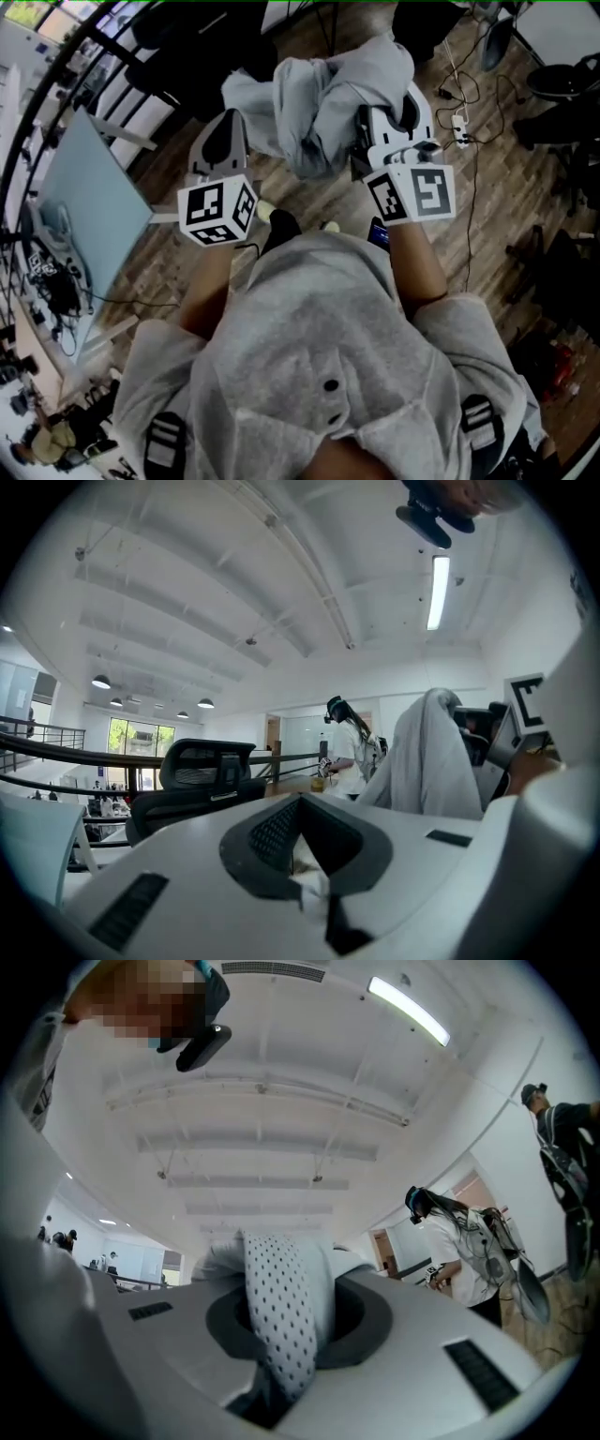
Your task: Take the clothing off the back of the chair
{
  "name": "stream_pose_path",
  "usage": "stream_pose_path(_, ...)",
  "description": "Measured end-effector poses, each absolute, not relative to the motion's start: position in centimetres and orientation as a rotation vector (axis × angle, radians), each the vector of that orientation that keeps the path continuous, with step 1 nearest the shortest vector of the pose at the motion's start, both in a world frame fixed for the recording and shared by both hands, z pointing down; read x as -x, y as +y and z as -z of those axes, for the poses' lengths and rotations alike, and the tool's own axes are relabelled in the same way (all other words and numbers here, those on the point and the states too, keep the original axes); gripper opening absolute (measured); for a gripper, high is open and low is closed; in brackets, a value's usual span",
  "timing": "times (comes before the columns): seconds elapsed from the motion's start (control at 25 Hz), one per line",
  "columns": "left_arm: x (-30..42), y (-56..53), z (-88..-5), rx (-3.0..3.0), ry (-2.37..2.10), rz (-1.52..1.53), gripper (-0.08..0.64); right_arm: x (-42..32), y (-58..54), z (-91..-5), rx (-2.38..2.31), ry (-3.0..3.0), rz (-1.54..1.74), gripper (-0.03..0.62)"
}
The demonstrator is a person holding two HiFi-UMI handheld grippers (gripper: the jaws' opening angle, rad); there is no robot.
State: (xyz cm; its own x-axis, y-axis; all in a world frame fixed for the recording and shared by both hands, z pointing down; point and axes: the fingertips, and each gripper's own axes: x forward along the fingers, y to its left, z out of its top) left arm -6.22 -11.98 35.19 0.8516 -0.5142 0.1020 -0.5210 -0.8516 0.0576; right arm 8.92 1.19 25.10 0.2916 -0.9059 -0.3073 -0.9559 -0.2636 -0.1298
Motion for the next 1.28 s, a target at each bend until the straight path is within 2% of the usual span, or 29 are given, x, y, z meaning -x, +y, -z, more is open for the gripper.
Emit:
stream_pose_path(0.28, 2.8, -7.1, -35.4, -2.983, -0.678, -0.138, 0.011, -12.1, 6.8, -30.2, 2.507, 1.618, -0.128, 0.066)
stream_pose_path(0.8, -4.2, 0.8, -35.8, -3.028, -0.38, -0.15, 0.011, -17.9, 18.8, -29.9, 2.72, 1.335, -0.152, 0.069)
stream_pose_path(1.28, -6.8, 4.0, -35.5, -3.052, -0.177, -0.159, 0.011, -17.3, 23.1, -31.0, 2.824, 1.171, -0.094, 0.071)
